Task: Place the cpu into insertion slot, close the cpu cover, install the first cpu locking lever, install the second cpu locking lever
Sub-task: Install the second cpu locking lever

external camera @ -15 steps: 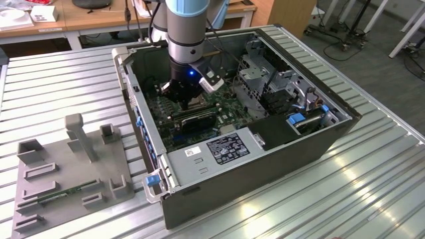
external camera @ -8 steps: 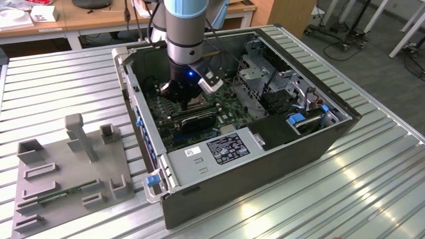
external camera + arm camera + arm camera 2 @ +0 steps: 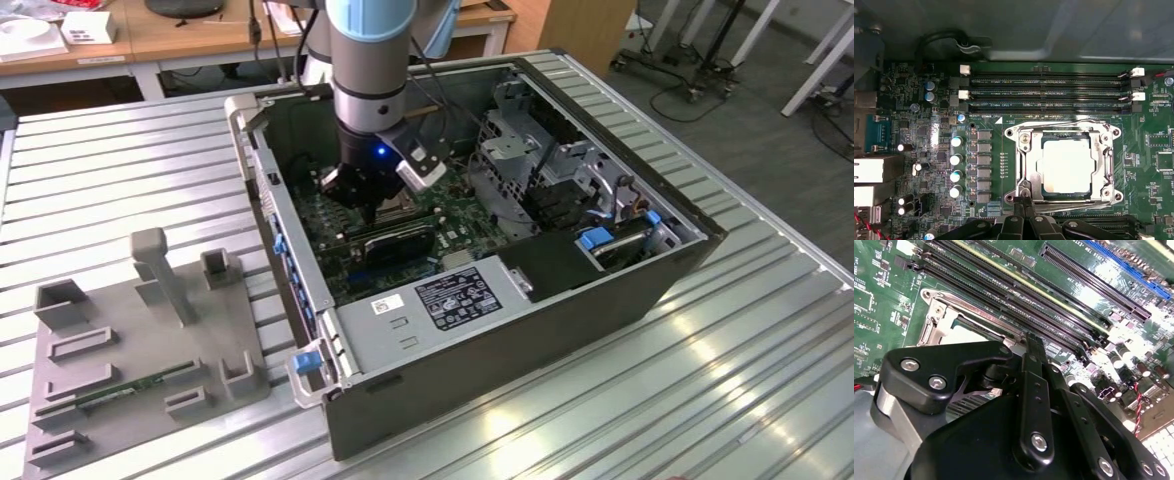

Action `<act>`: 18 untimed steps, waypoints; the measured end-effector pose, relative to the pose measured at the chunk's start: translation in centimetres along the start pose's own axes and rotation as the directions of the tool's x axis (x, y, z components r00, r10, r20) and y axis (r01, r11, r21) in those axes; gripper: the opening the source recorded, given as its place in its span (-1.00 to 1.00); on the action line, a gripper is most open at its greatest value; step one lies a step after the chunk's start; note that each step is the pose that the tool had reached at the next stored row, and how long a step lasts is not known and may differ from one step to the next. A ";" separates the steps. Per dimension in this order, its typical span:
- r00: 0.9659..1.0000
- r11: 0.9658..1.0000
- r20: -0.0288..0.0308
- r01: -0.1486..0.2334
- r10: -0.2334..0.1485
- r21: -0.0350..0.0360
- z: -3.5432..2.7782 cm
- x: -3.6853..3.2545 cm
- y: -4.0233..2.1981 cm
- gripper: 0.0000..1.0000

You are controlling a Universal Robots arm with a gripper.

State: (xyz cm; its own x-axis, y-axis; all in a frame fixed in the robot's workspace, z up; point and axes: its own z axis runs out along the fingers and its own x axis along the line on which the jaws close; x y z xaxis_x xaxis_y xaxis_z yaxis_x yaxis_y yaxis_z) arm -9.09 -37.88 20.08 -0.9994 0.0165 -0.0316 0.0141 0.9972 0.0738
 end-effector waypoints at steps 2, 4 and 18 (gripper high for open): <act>1.000 1.000 0.003 0.000 0.000 -0.003 0.03 0.02 -0.02 -0.79; 1.000 1.000 0.007 0.000 0.000 -0.008 0.07 0.02 -0.01 -0.79; 1.000 1.000 0.011 0.000 0.000 -0.014 0.30 0.42 -0.25 -0.79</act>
State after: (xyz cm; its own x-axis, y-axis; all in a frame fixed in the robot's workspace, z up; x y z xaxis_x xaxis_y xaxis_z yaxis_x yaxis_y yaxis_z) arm -9.51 -38.10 19.74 -0.9989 0.0170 -0.0428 0.0132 0.9960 0.0878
